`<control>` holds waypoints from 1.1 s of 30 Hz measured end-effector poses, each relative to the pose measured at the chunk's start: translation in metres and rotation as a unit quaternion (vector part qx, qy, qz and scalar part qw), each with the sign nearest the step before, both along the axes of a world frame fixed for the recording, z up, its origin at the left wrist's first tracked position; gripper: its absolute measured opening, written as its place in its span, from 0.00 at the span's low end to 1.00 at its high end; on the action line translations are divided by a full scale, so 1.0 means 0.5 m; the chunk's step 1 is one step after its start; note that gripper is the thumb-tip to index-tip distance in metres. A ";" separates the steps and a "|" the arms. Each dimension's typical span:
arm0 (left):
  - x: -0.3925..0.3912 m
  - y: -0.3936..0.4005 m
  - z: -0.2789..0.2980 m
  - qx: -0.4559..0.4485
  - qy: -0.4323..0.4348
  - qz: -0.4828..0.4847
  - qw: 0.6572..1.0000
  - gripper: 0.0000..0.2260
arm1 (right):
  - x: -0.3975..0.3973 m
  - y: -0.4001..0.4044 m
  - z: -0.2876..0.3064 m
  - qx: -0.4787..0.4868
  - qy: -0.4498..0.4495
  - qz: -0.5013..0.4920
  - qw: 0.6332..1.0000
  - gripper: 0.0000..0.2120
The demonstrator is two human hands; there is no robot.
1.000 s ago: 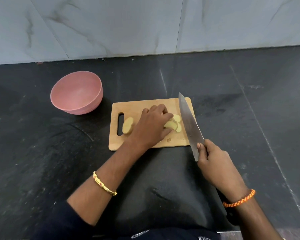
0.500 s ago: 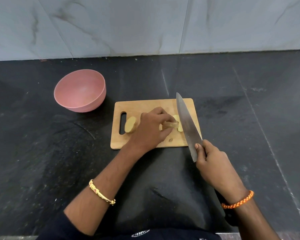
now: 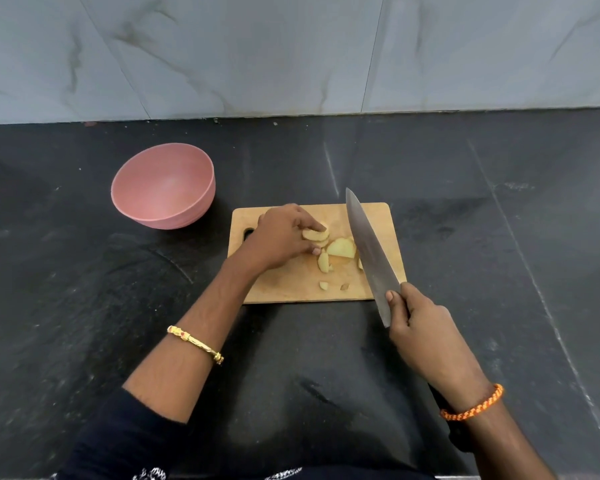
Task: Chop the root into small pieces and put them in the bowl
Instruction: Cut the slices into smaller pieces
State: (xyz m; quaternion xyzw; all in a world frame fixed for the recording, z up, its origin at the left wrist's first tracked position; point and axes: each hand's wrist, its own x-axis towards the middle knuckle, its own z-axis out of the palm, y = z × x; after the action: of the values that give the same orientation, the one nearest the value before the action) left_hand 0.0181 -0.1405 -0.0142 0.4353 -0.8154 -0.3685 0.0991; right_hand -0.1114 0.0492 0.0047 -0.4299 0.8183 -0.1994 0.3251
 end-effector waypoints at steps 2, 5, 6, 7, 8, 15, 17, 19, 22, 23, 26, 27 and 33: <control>0.001 0.003 -0.005 -0.022 -0.006 0.009 1.000 0.16 | 0.003 0.000 0.000 0.004 0.002 0.009 1.000 0.11; -0.002 0.016 -0.023 -0.084 -0.006 0.046 0.995 0.15 | 0.017 -0.010 0.005 0.010 0.010 0.025 1.000 0.11; -0.004 0.019 -0.028 -0.098 0.001 0.058 0.994 0.14 | 0.022 -0.020 0.005 0.010 0.015 0.029 0.999 0.11; -0.006 0.022 -0.031 -0.107 0.009 0.067 0.992 0.14 | 0.025 -0.032 0.004 0.009 0.021 0.031 0.999 0.11; -0.008 0.023 -0.032 -0.112 0.013 0.074 0.991 0.13 | 0.026 -0.046 0.002 0.007 0.028 0.032 0.999 0.11; -0.016 0.024 -0.022 -0.082 -0.013 0.077 0.994 0.16 | 0.015 -0.093 -0.009 0.032 0.038 0.036 0.998 0.13; -0.022 0.025 -0.022 -0.096 -0.027 0.075 0.992 0.20 | 0.005 -0.085 -0.008 0.024 0.036 0.011 0.999 0.13; -0.025 0.022 -0.024 -0.107 -0.030 0.073 0.991 0.19 | -0.002 -0.078 -0.003 0.013 0.032 -0.003 0.999 0.13; -0.017 0.010 -0.023 -0.091 -0.040 0.031 0.995 0.15 | -0.006 -0.071 0.006 -0.001 0.025 -0.008 1.000 0.14; -0.013 0.008 -0.020 -0.088 -0.052 0.015 0.995 0.14 | -0.005 -0.069 0.009 -0.003 0.023 -0.008 1.000 0.14; -0.001 0.007 -0.013 -0.093 -0.078 -0.009 0.992 0.14 | 0.000 -0.070 0.013 -0.007 0.018 -0.003 1.000 0.14; 0.003 0.007 -0.011 -0.097 -0.082 -0.012 0.992 0.14 | 0.002 -0.071 0.014 -0.005 0.018 0.003 1.000 0.14; 0.010 0.007 -0.012 -0.096 -0.087 -0.011 0.992 0.15 | 0.020 -0.065 0.010 0.024 0.017 0.029 0.999 0.12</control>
State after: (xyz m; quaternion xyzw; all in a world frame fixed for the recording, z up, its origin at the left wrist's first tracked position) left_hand 0.0233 -0.1372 -0.0202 0.4453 -0.8572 -0.2505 0.0646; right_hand -0.1014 0.0170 0.0095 -0.4490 0.8156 -0.1623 0.3270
